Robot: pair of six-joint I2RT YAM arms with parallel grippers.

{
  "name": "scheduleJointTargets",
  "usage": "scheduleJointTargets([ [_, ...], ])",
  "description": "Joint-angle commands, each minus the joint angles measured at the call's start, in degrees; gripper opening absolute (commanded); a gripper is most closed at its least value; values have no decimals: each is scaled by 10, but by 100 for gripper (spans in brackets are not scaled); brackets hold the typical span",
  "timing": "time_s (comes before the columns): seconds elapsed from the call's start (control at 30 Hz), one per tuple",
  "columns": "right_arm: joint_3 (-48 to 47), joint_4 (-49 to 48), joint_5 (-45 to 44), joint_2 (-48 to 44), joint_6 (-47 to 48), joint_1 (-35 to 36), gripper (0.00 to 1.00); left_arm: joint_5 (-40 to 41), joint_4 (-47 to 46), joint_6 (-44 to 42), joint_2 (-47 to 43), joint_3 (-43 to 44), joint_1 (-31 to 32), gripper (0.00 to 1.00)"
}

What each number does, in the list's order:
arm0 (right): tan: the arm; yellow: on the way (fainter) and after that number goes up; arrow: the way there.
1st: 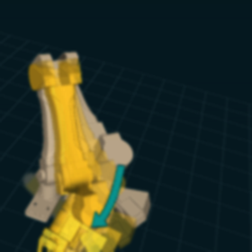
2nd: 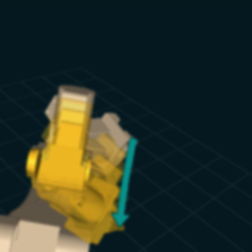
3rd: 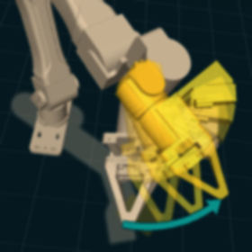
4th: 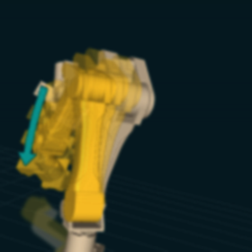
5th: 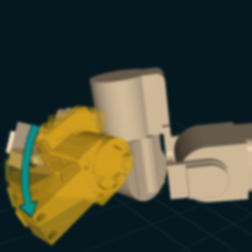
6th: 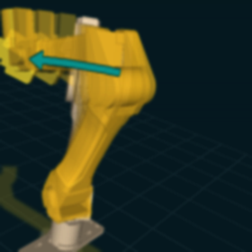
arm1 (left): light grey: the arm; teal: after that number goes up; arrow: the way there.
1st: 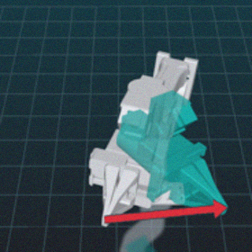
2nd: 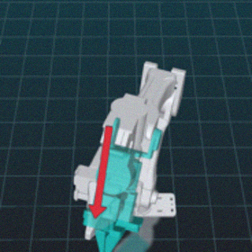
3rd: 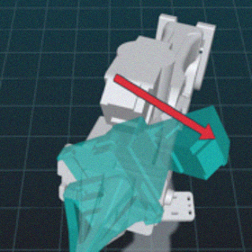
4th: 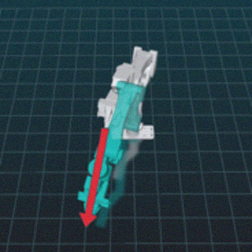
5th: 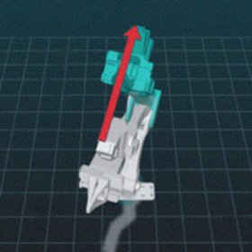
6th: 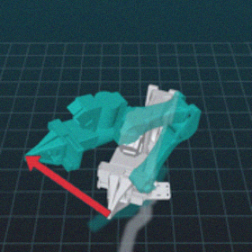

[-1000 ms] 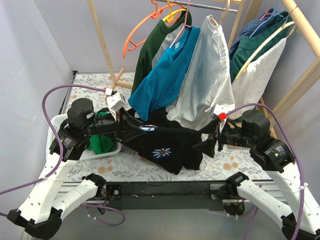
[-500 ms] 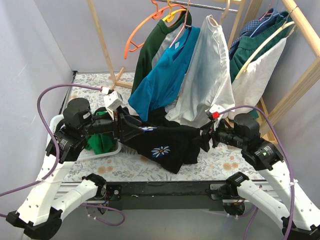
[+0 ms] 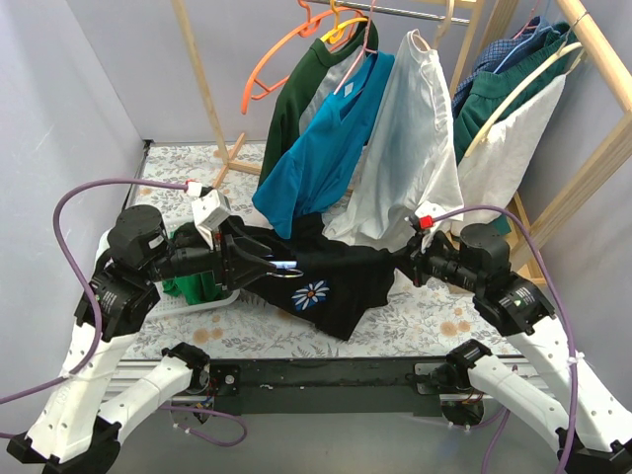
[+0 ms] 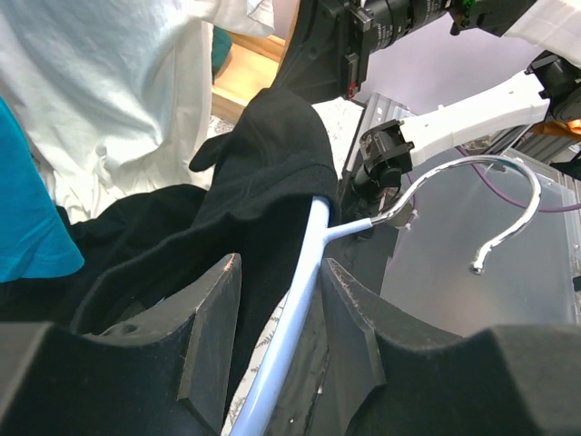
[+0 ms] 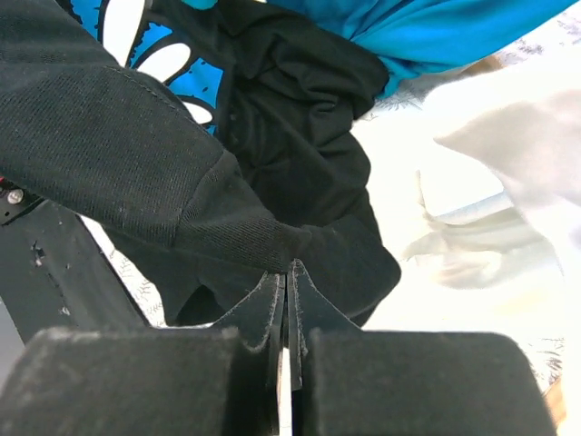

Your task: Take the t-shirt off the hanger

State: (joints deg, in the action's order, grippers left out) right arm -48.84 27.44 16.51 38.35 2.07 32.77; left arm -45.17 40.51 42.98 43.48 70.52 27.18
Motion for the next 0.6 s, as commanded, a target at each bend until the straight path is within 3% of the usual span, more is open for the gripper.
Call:
scheduleJointTargets([
  [0.0, 5, -3, -53, -27, 2, 0, 1, 14, 4, -15, -13, 34, 1, 0],
  [0.4, 6, 39, -337, -64, -52, 0, 1, 52, 43, -32, -31, 53, 1, 0],
  [0.57, 9, 53, -409, -64, -90, -1, 1, 61, 53, -35, -34, 66, 1, 0],
])
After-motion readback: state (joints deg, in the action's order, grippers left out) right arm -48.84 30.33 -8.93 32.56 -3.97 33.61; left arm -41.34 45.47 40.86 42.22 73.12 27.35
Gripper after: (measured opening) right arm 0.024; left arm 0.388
